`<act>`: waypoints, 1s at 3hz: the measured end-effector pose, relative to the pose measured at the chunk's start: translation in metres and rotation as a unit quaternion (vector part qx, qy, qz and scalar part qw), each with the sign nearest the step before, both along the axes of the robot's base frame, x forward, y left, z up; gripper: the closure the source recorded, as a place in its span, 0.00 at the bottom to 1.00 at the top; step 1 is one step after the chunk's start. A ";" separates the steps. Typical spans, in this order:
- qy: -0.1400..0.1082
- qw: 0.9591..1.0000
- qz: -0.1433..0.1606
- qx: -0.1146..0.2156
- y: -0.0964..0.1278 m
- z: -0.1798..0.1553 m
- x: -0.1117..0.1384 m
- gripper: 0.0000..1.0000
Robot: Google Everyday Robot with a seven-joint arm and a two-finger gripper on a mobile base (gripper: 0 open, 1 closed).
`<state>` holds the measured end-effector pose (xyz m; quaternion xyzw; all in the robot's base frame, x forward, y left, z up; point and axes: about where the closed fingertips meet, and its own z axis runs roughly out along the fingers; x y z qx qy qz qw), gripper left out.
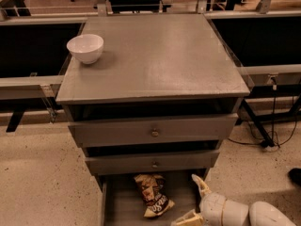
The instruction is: Pick brown chip bag from bottom drawer and place on counter
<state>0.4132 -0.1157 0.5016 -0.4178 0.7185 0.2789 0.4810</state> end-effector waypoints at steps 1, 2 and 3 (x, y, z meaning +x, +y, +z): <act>0.022 0.999 0.010 -0.022 0.006 -0.017 0.005 0.00; 0.003 0.998 0.013 -0.054 0.014 -0.045 0.022 0.00; -0.031 0.995 0.004 -0.093 0.013 -0.092 0.044 0.00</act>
Offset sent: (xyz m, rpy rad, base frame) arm 0.0571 0.0139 -0.0961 -0.2336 -0.0949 -0.0167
